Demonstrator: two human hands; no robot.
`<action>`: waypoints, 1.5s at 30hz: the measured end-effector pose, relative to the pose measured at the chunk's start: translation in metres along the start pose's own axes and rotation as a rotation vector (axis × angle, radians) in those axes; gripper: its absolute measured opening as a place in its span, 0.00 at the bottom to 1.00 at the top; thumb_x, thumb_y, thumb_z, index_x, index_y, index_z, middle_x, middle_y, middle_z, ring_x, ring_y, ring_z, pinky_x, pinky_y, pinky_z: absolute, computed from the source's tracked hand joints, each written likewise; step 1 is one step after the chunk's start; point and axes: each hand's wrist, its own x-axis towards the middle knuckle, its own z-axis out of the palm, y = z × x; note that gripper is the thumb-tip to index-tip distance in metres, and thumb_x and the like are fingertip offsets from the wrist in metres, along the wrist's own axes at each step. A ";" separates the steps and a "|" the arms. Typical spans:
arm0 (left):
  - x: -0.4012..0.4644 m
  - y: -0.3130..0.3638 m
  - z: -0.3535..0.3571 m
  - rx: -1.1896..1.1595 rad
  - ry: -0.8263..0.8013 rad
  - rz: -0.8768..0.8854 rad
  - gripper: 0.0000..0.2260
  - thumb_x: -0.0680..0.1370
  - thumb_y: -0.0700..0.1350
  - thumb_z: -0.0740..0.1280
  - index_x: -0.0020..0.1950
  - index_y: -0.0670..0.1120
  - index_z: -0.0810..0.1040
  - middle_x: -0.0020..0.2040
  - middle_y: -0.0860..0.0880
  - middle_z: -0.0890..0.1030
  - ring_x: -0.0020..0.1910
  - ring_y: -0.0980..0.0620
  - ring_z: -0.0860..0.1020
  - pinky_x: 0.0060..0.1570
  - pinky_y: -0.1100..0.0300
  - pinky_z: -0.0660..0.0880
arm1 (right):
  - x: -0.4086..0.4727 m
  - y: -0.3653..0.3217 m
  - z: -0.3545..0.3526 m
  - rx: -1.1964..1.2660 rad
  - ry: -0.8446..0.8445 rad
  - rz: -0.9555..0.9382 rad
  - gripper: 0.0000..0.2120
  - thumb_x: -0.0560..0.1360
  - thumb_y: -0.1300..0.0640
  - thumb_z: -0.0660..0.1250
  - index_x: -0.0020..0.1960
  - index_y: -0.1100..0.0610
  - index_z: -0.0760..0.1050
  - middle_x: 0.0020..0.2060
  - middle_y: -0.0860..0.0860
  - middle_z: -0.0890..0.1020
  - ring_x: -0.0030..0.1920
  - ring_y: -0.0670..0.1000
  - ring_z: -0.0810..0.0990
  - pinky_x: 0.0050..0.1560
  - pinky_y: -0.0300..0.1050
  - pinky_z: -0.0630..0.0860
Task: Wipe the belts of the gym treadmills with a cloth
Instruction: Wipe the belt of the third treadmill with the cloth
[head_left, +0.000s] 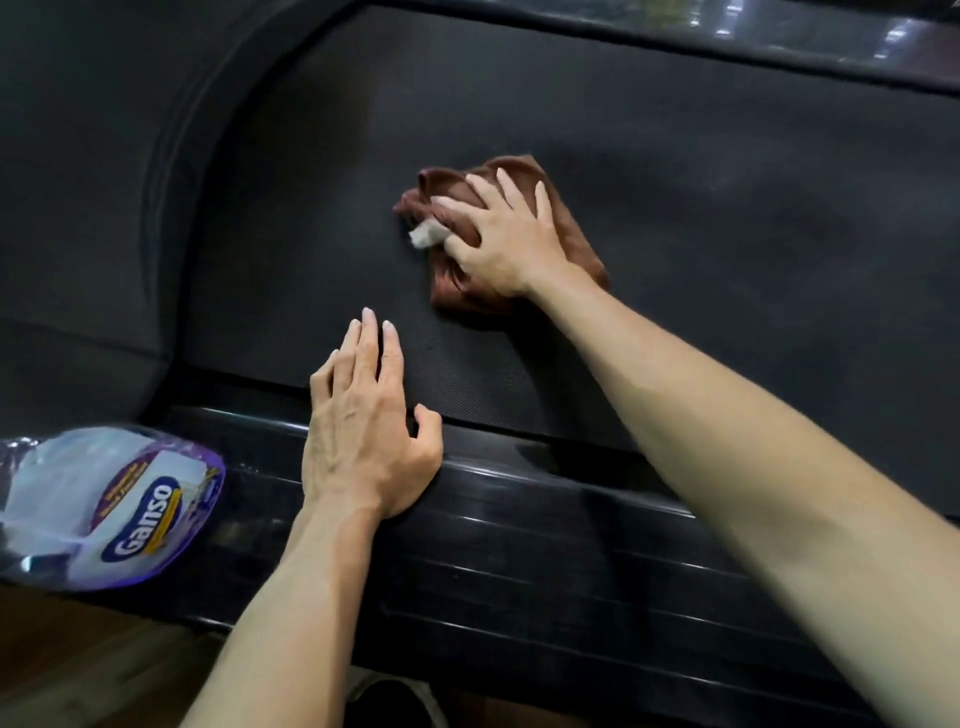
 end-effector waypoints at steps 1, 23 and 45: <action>0.000 0.000 0.000 0.005 -0.003 -0.004 0.39 0.75 0.56 0.53 0.83 0.41 0.55 0.84 0.42 0.51 0.83 0.48 0.50 0.78 0.52 0.50 | -0.019 0.007 0.003 -0.002 0.021 -0.017 0.27 0.81 0.36 0.52 0.80 0.34 0.59 0.84 0.47 0.55 0.84 0.55 0.46 0.80 0.68 0.39; -0.001 0.000 -0.003 0.062 -0.051 -0.007 0.36 0.79 0.57 0.57 0.83 0.41 0.54 0.84 0.43 0.50 0.83 0.47 0.50 0.76 0.46 0.57 | -0.102 0.045 0.012 -0.097 0.075 0.231 0.36 0.77 0.27 0.52 0.83 0.36 0.53 0.84 0.50 0.50 0.84 0.59 0.44 0.79 0.67 0.40; -0.001 0.003 -0.004 0.043 -0.036 -0.001 0.39 0.75 0.59 0.52 0.83 0.41 0.56 0.84 0.43 0.52 0.83 0.47 0.51 0.75 0.46 0.58 | -0.124 0.112 -0.006 0.057 0.173 0.731 0.38 0.76 0.26 0.53 0.83 0.38 0.55 0.85 0.52 0.51 0.84 0.58 0.43 0.80 0.67 0.37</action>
